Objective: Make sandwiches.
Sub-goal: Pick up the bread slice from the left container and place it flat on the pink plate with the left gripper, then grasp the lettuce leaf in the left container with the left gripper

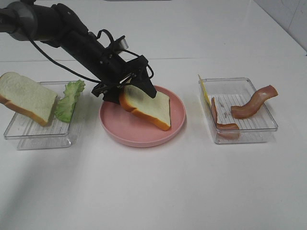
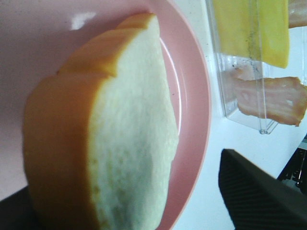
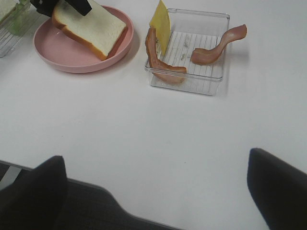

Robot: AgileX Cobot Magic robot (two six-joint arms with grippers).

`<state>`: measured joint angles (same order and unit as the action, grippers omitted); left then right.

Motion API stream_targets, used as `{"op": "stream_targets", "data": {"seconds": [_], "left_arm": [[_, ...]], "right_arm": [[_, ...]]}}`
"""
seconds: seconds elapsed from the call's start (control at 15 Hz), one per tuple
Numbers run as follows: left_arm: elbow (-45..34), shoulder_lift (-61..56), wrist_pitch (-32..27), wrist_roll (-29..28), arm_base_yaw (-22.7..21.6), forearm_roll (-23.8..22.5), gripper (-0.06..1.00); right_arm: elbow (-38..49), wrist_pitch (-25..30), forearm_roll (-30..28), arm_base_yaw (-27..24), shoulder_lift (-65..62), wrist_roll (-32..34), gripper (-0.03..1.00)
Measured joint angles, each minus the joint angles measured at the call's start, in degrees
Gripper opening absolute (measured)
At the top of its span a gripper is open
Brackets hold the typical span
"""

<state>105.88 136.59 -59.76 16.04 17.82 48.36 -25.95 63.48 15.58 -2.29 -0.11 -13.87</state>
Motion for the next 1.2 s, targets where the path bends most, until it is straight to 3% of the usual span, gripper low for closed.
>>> {"op": "stream_targets", "data": {"seconds": [0.27, 0.73, 0.93, 1.2], "left_arm": [[0.1, -2.1, -1.0, -5.0, 0.5, -6.8, 0.70], [1.4, -6.6, -6.6, -14.8, 2.3, -25.3, 0.70], [1.5, -10.4, -8.4, -16.0, 2.3, -31.5, 0.71], [1.6, -15.4, -9.6, -17.4, 2.3, -43.1, 0.81]], "right_arm": [[0.0, 0.0, 0.0, 0.0, 0.0, 0.0, 0.98], [0.0, 0.0, 0.0, 0.0, 0.0, 0.0, 0.98], [0.0, 0.0, 0.0, 0.0, 0.0, 0.0, 0.98], [0.0, 0.0, 0.1, 0.0, 0.0, 0.0, 0.98]]}}
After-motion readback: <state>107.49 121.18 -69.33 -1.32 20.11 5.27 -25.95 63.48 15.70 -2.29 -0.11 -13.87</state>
